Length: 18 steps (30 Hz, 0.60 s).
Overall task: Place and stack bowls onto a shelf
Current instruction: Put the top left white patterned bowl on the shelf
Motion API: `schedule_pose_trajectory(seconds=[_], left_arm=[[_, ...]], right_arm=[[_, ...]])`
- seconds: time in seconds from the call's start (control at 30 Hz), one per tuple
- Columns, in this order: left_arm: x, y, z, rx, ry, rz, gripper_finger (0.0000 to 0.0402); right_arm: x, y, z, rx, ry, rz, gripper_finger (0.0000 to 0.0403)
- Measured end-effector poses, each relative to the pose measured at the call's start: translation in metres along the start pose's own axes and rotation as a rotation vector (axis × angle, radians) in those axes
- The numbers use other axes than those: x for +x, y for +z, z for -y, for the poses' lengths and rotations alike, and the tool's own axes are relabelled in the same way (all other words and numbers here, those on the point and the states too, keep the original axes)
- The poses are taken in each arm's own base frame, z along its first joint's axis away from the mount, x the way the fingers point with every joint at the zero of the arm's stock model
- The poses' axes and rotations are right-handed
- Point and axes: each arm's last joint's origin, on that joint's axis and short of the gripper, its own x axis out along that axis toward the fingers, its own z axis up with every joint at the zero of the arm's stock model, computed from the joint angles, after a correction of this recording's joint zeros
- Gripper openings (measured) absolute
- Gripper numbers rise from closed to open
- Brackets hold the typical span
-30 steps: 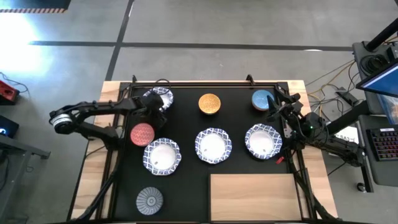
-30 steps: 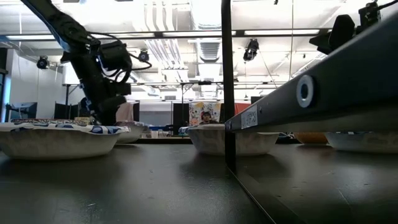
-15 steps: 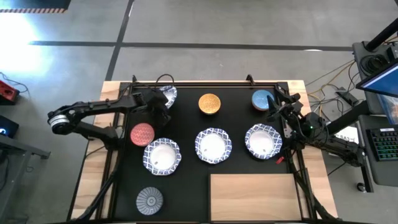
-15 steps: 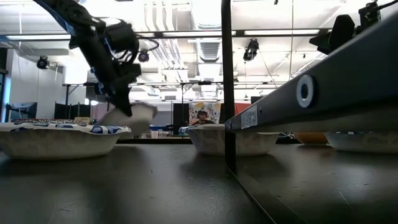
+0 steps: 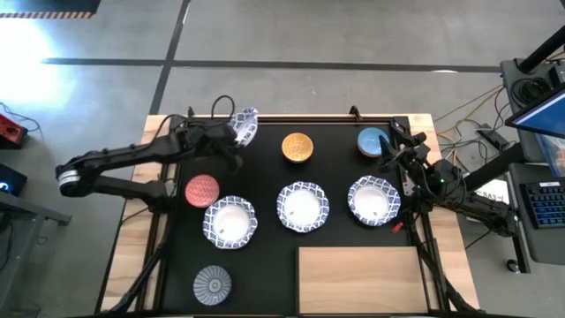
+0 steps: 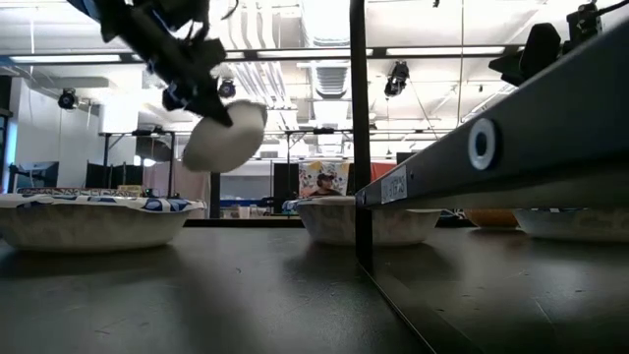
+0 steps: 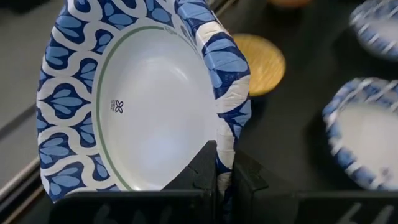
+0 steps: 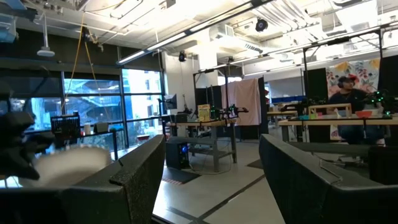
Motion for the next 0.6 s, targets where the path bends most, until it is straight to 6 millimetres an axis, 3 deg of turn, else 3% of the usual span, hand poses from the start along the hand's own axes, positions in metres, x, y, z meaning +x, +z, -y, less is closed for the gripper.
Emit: schedule_pose_trajectory(seconds=[0.33, 0.6], left_arm=[[0.001, 0.016, 0.037, 0.076, -0.212, 0.193, 0.0000], [0.018, 0.018, 0.070, 0.189, -0.293, 0.166, 0.0000]], right_arm=[[0.000, 0.000, 0.000, 0.000, 0.000, 0.000, 0.0249], [0.000, 0.000, 0.000, 0.078, 0.001, 0.001, 0.0249]])
